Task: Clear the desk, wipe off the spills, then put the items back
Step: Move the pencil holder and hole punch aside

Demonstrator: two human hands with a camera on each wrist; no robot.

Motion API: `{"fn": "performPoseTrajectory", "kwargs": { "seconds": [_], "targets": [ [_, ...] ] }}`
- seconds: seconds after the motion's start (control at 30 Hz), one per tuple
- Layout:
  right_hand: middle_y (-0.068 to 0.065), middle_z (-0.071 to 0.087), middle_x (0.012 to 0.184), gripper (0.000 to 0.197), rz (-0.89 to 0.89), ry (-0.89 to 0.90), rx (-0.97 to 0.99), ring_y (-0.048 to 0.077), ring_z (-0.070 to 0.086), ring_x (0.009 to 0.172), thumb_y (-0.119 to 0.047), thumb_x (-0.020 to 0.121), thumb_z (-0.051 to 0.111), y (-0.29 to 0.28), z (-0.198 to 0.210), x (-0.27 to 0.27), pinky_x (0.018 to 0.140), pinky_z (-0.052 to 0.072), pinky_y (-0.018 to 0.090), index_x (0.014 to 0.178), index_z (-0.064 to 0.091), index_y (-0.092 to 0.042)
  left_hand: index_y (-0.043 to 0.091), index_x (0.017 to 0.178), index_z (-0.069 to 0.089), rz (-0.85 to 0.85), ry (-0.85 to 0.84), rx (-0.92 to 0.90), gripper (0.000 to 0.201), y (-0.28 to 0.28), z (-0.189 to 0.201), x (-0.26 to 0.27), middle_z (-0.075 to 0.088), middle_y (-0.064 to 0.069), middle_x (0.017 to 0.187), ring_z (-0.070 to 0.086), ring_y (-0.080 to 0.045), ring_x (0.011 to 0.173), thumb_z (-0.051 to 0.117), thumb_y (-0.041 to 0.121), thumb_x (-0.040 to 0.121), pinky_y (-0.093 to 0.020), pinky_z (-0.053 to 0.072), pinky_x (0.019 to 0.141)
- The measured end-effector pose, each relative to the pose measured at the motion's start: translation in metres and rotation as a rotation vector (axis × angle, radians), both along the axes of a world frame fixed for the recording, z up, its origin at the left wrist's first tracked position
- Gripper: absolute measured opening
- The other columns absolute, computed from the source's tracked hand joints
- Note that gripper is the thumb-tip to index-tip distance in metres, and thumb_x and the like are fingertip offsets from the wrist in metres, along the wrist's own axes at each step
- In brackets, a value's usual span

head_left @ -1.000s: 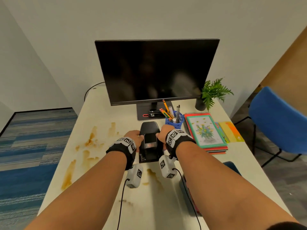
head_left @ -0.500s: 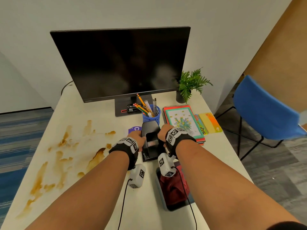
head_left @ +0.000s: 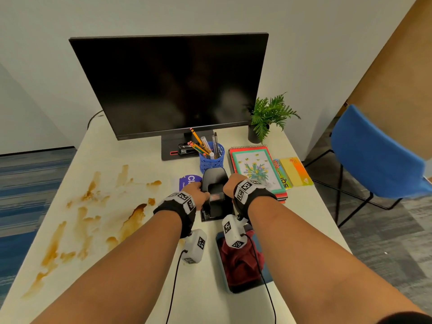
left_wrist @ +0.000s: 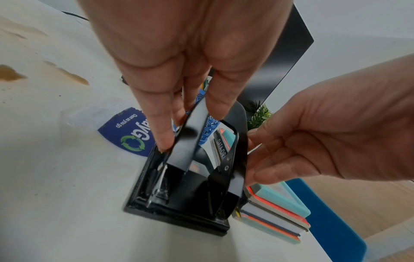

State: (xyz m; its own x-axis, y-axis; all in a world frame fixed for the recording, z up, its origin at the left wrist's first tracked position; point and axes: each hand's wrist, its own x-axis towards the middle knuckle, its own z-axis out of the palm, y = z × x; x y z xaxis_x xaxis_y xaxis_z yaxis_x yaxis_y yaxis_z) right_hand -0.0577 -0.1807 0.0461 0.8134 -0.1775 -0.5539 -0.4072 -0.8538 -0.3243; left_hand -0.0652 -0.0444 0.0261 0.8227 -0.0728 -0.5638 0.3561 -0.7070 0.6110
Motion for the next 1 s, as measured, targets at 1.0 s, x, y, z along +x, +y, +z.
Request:
{"fn": "performPoseTrajectory", "kwargs": {
  "seconds": [1.0],
  "targets": [
    [0.014, 0.062, 0.120, 0.039, -0.082, 0.043, 0.043, 0.031, 0.062, 0.111, -0.018, 0.083, 0.060, -0.007, -0.001, -0.128, 0.092, 0.053, 0.039, 0.120, 0.061, -0.006, 0.016, 0.142, 0.042, -0.154, 0.082, -0.111, 0.064, 0.008, 0.001, -0.127, 0.056, -0.008, 0.134, 0.060, -0.029, 0.113, 0.070, 0.025, 0.085, -0.040, 0.055, 0.091]
  ]
}}
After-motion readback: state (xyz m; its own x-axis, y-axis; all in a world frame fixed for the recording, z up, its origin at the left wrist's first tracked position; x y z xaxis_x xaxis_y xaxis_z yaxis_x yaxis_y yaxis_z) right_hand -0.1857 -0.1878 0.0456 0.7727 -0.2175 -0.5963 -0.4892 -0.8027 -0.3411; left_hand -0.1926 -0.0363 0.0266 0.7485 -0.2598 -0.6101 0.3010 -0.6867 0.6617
